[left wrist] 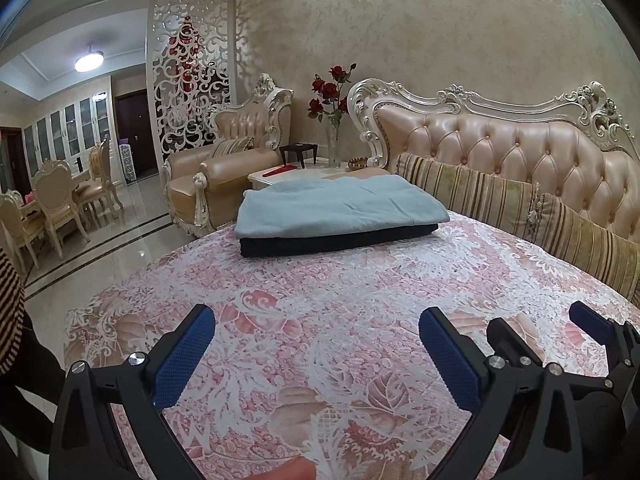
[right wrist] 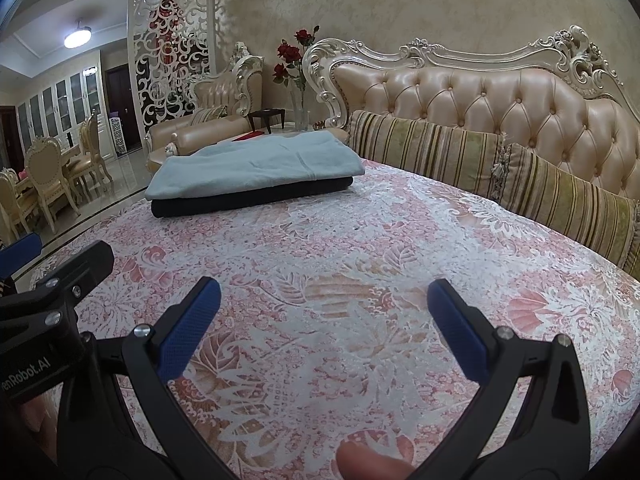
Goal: Fold clothes
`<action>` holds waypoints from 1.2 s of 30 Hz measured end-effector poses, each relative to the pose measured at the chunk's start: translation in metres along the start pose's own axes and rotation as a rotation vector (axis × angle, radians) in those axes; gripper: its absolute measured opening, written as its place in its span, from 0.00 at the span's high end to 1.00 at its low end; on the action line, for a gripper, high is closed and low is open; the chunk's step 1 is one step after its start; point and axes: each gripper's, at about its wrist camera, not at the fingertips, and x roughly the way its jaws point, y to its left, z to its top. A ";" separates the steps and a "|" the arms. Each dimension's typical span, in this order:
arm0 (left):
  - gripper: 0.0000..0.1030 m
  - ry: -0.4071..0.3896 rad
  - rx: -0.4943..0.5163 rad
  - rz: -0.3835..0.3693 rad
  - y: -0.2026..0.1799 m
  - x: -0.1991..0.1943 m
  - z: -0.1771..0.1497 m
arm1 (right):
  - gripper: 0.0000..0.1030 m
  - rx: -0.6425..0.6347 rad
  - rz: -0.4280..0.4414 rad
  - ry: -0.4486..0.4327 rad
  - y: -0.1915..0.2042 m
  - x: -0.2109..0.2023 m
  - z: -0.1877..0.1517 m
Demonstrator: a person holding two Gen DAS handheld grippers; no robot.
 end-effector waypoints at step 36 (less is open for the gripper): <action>0.00 -0.057 0.032 -0.135 -0.001 -0.050 0.004 | 0.00 0.084 -0.110 -0.018 -0.044 -0.068 -0.018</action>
